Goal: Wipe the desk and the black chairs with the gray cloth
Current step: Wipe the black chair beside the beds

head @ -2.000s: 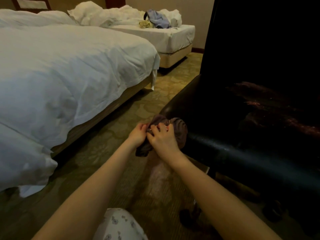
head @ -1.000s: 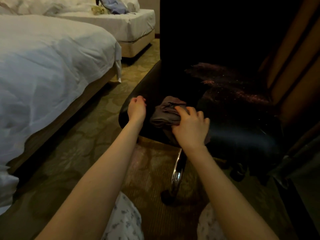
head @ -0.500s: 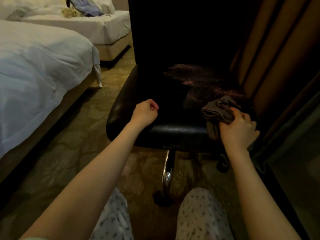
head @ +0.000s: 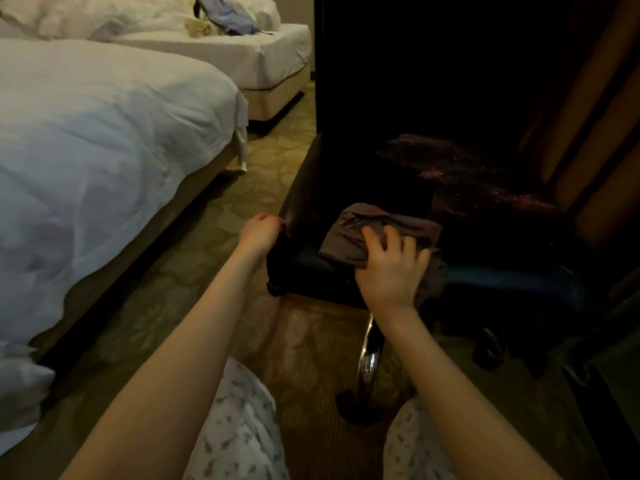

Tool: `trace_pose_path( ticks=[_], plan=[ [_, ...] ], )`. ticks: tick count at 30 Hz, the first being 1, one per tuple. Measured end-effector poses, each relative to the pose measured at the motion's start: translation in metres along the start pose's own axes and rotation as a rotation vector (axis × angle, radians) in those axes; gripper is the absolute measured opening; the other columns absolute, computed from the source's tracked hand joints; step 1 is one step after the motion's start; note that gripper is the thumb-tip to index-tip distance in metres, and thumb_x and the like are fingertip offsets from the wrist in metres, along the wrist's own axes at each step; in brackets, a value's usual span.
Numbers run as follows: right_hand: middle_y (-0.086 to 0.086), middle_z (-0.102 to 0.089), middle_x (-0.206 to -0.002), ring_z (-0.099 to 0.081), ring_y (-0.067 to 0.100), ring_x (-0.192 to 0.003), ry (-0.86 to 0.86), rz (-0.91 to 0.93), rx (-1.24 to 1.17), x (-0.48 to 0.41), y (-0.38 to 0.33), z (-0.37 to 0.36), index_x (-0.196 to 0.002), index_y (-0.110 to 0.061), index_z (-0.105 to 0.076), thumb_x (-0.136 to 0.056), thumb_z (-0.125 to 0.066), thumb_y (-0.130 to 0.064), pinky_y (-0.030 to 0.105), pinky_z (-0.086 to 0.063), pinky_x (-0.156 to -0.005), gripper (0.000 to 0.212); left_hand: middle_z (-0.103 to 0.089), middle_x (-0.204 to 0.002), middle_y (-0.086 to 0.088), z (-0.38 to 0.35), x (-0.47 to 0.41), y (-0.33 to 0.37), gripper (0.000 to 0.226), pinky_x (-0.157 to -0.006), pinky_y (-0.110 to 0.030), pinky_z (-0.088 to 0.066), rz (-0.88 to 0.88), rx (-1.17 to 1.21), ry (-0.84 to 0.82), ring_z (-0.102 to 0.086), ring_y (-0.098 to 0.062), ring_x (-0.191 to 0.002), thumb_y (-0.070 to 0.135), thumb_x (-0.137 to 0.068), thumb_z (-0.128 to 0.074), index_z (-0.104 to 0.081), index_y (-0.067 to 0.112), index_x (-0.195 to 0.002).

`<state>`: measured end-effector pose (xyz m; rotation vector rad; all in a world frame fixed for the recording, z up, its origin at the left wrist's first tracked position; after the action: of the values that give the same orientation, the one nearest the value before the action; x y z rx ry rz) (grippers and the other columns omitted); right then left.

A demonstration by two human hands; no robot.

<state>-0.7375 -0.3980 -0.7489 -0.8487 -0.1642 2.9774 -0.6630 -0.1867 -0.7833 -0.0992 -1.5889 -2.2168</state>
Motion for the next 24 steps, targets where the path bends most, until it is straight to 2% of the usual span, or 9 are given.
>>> trace_pose_path(
  ticks=[3,5,8,10,12,15,19,22,24],
  plan=[
    [0.013,-0.067,-0.097,-0.061,0.032,-0.075,0.133,0.149,0.043,0.023,-0.031,-0.007,-0.103,-0.019,-0.071,-0.058,-0.078,-0.026,0.037,-0.043,-0.069,0.045,-0.055,-0.09,-0.003,-0.001,0.004,0.004,0.02,-0.078,-0.034,-0.041,-0.009,0.053,0.003,-0.05,-0.017,-0.077,0.01,-0.09,-0.042,-0.059,0.016,-0.098],
    [0.012,-0.067,-0.098,-0.061,0.031,-0.076,0.18,0.247,0.038,0.04,-0.049,-0.012,-0.102,-0.022,-0.072,-0.074,-0.059,-0.022,0.037,-0.037,-0.07,0.03,-0.058,-0.102,-0.005,0.001,0.005,0.002,0.024,-0.083,-0.036,-0.043,-0.017,0.112,0.014,-0.054,-0.021,-0.092,0.01,-0.091,-0.039,-0.061,0.016,-0.098],
    [0.01,-0.068,-0.093,-0.061,0.029,-0.073,0.15,0.388,-0.032,0.06,-0.066,-0.022,-0.098,-0.022,-0.072,-0.077,-0.047,-0.024,0.035,-0.037,-0.069,0.033,-0.062,-0.112,-0.007,0.009,0.008,-0.009,0.024,-0.092,-0.039,-0.046,-0.036,0.183,0.066,-0.056,-0.024,-0.107,0.01,-0.09,-0.039,-0.062,0.016,-0.092],
    [0.005,-0.068,-0.088,-0.062,0.027,-0.071,0.055,0.521,-0.064,0.073,-0.073,-0.03,-0.096,-0.024,-0.073,-0.071,-0.061,-0.031,0.032,-0.045,-0.067,0.028,-0.063,-0.101,-0.005,0.014,0.012,-0.016,0.025,-0.086,-0.038,-0.049,-0.065,0.179,0.087,-0.059,-0.021,-0.097,0.008,-0.09,-0.04,-0.061,0.02,-0.083],
    [0.0,-0.069,-0.088,-0.064,0.023,-0.072,-0.054,0.63,-0.091,0.089,-0.077,-0.039,-0.094,-0.028,-0.073,-0.055,-0.079,-0.04,0.03,-0.047,-0.067,0.042,-0.062,-0.088,-0.001,0.019,0.02,-0.017,0.024,-0.067,-0.029,-0.05,-0.132,0.133,0.098,-0.061,-0.012,-0.076,0.007,-0.091,-0.043,-0.062,0.021,-0.084],
    [0.001,-0.07,-0.094,-0.065,0.024,-0.075,-0.04,0.584,-0.253,0.08,-0.071,-0.017,-0.095,-0.024,-0.073,-0.059,-0.068,-0.041,0.031,-0.039,-0.072,0.04,-0.064,-0.082,-0.002,0.034,0.031,-0.011,0.027,-0.054,-0.018,-0.051,-0.266,0.116,0.116,-0.062,-0.006,-0.056,-0.006,-0.087,-0.045,-0.064,0.012,-0.094],
    [0.008,-0.069,-0.101,-0.064,0.03,-0.078,0.114,0.417,-0.374,0.009,-0.064,0.038,-0.104,-0.02,-0.071,-0.059,-0.059,-0.031,0.036,-0.045,-0.069,0.048,-0.061,-0.102,0.006,0.042,0.053,0.023,0.045,-0.089,-0.026,-0.046,-0.548,-0.06,0.084,-0.057,-0.013,-0.102,-0.01,-0.074,-0.055,-0.06,0.03,-0.095],
    [0.007,-0.059,-0.123,-0.053,0.033,-0.105,-0.051,0.331,-0.252,-0.031,-0.062,0.032,-0.126,-0.024,-0.058,-0.077,-0.063,-0.028,0.04,-0.036,-0.086,0.05,-0.05,-0.123,0.004,0.03,0.07,0.042,0.055,-0.098,-0.019,-0.034,-0.674,-0.25,0.048,-0.046,-0.01,-0.118,0.006,-0.074,-0.069,-0.053,0.026,-0.122],
    [0.007,-0.055,-0.126,-0.049,0.032,-0.111,-0.142,0.335,-0.148,-0.03,-0.062,0.005,-0.129,-0.027,-0.054,-0.079,-0.063,-0.032,0.039,-0.034,-0.09,0.051,-0.04,-0.138,-0.005,0.012,0.069,0.035,0.077,-0.108,-0.033,-0.031,-0.649,-0.425,-0.05,-0.038,-0.021,-0.129,0.016,-0.072,-0.07,-0.035,0.023,-0.141]
  ],
)
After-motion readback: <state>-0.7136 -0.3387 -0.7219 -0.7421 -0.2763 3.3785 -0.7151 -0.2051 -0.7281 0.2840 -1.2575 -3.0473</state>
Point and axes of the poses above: each hand's wrist, its own x-axis away from the middle knuckle, its own z-axis out of the back of the hand, y = z × x, the point moved 8 cm from there along -x, towards the middle knuckle
